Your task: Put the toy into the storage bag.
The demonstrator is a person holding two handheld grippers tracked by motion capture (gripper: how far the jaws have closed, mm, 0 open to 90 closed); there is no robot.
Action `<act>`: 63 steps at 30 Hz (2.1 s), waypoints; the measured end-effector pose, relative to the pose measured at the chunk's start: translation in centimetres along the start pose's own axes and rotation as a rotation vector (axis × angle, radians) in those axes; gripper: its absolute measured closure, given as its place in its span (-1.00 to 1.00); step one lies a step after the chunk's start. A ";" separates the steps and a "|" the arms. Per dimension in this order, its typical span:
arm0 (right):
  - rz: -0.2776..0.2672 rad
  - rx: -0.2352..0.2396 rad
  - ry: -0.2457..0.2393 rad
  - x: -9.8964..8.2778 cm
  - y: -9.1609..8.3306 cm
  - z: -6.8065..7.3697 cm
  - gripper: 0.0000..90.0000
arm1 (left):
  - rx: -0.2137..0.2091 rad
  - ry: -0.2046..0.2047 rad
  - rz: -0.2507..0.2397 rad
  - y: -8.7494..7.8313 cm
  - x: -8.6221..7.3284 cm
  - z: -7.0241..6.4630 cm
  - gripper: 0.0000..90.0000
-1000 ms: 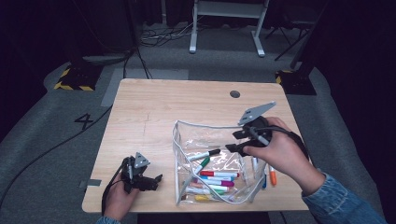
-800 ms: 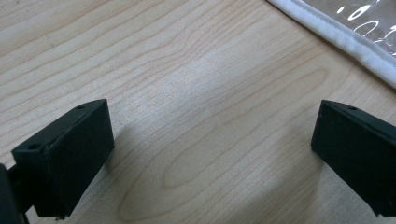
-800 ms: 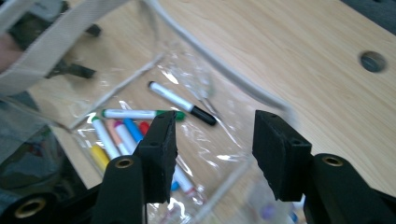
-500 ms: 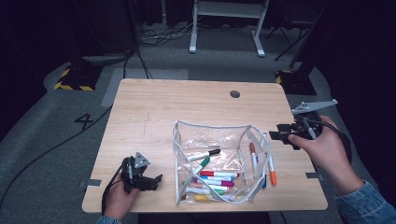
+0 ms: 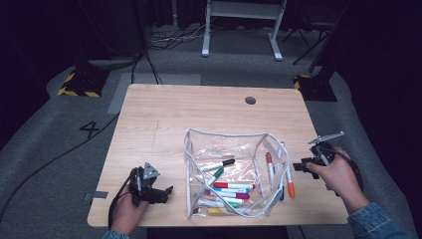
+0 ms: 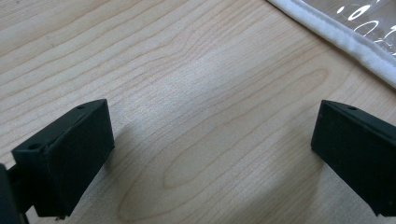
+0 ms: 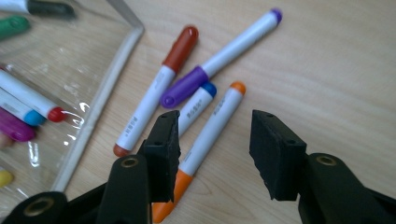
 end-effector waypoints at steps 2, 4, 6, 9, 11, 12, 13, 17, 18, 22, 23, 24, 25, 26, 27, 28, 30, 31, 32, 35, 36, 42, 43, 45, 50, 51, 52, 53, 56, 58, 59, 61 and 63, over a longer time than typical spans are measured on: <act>0.024 0.008 0.007 -0.5 1.2 0.0 0.19 | 0.000 0.000 0.002 0.0 0.0 0.0 -1.00; 0.041 0.015 0.012 -0.9 2.4 0.0 0.19 | 0.000 0.000 0.001 0.0 0.0 0.0 -1.00; 0.059 0.026 0.017 -1.2 3.6 0.1 0.19 | 0.000 0.001 0.002 0.0 0.0 0.0 -1.00; 0.077 0.033 0.024 -1.5 4.8 0.1 0.23 | 0.000 0.000 0.001 0.0 0.0 0.0 -1.00; 0.105 0.027 0.033 -1.7 5.5 -0.2 0.36 | 0.000 0.001 0.001 0.0 0.0 0.0 -1.00; 0.100 0.015 0.046 -1.6 5.6 -0.5 0.45 | 0.000 0.000 0.002 0.0 0.0 0.0 -1.00; 0.105 0.005 0.057 -1.6 5.6 -0.8 0.52 | -0.001 0.000 0.002 0.0 0.0 0.0 -1.00; 0.128 -0.056 0.103 -1.8 5.4 -1.8 0.71 | 0.000 0.000 0.000 0.0 0.0 0.0 -1.00; 0.127 -0.055 0.112 -1.8 5.4 -1.9 0.71 | 0.000 0.000 0.001 0.0 0.0 0.0 -1.00; 0.113 -0.038 0.140 -1.8 4.6 -2.2 0.71 | 0.000 0.000 0.001 0.0 0.0 0.0 -1.00; 0.106 -0.033 0.138 -1.7 4.3 -2.2 0.71 | 0.000 0.000 0.001 0.0 0.0 0.0 -1.00; 0.092 -0.028 0.141 -1.4 3.5 -2.1 0.71 | 0.000 0.000 0.000 0.0 0.0 0.0 -1.00; 0.082 -0.030 0.131 -1.2 2.8 -2.1 0.71 | -0.001 0.000 0.001 0.0 0.0 0.0 -1.00; 0.071 -0.030 0.125 -1.0 2.2 -2.0 0.71 | 0.000 0.000 0.000 0.0 0.0 0.0 -1.00; 0.058 -0.032 0.116 -0.7 1.3 -1.8 0.71 | 0.000 0.000 0.000 0.0 0.0 0.0 -1.00; 0.046 -0.032 0.106 -0.4 0.5 -1.7 0.71 | 0.000 0.000 0.002 0.0 0.0 0.0 -1.00; 0.018 -0.029 0.082 0.2 -1.2 -1.2 0.71 | 0.000 0.001 0.002 0.0 0.0 0.0 -1.00; 0.005 -0.028 0.067 0.5 -2.2 -0.8 0.71 | 0.000 0.000 0.000 0.0 0.0 0.0 -1.00; -0.004 -0.026 0.053 0.7 -3.0 -0.5 0.71 | -0.001 0.000 0.000 0.0 0.0 0.0 -1.00; -0.028 -0.020 0.011 1.5 -5.2 0.8 0.71 | -0.001 0.000 0.001 0.0 0.0 0.0 -1.00; -0.035 -0.019 0.000 1.7 -5.7 1.1 0.71 | 0.000 0.000 0.000 0.0 0.0 0.0 -1.00; -0.086 0.017 -0.098 3.6 -9.6 4.8 0.71 | 0.000 0.000 0.001 0.0 0.0 0.0 -1.00; -0.098 0.022 -0.121 4.1 -10.3 5.6 0.71 | 0.000 0.000 0.001 0.0 0.0 0.0 -1.00; -0.113 0.026 -0.160 4.9 -11.3 7.1 0.71 | -0.001 0.000 0.001 0.0 0.0 0.0 -1.00; -0.121 0.032 -0.251 6.3 -12.8 10.6 0.71 | 0.000 0.000 0.000 0.0 0.0 0.0 -1.00; -0.120 0.032 -0.267 6.4 -12.9 11.1 0.71 | 0.000 0.000 0.000 0.0 0.0 0.0 -1.00; -0.119 0.038 -0.285 6.6 -13.0 11.8 0.71 | 0.000 0.000 0.002 0.0 0.0 0.0 -1.00; -0.115 0.047 -0.308 6.8 -13.0 12.7 0.71 | 0.000 0.000 0.002 0.0 0.0 0.0 -1.00; -0.099 0.052 -0.370 7.2 -12.8 14.6 0.71 | 0.000 0.001 0.001 0.0 0.0 0.0 -1.00; -0.084 0.058 -0.409 7.4 -12.4 16.0 0.71 | 0.000 0.000 0.001 0.0 0.0 0.0 -1.00; -0.073 0.062 -0.434 7.5 -12.0 16.8 0.71 | 0.000 0.001 0.002 0.0 0.0 0.0 -1.00; -0.058 0.065 -0.468 7.6 -11.5 17.9 0.71 | 0.001 0.003 0.001 0.0 0.0 0.0 -1.00; -0.035 0.079 -0.502 7.8 -10.7 19.2 0.71 | 0.001 0.004 0.001 0.0 0.0 0.0 -1.00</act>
Point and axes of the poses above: each handheld gripper's, and its own axes: y roughly forward along the jaws, x roughly out of its top, z roughly to its left, the point moved 9 cm from there along y, roughly forward along the jaws, and after that the axes turned 13 degrees about z, right-handed, at the moved point
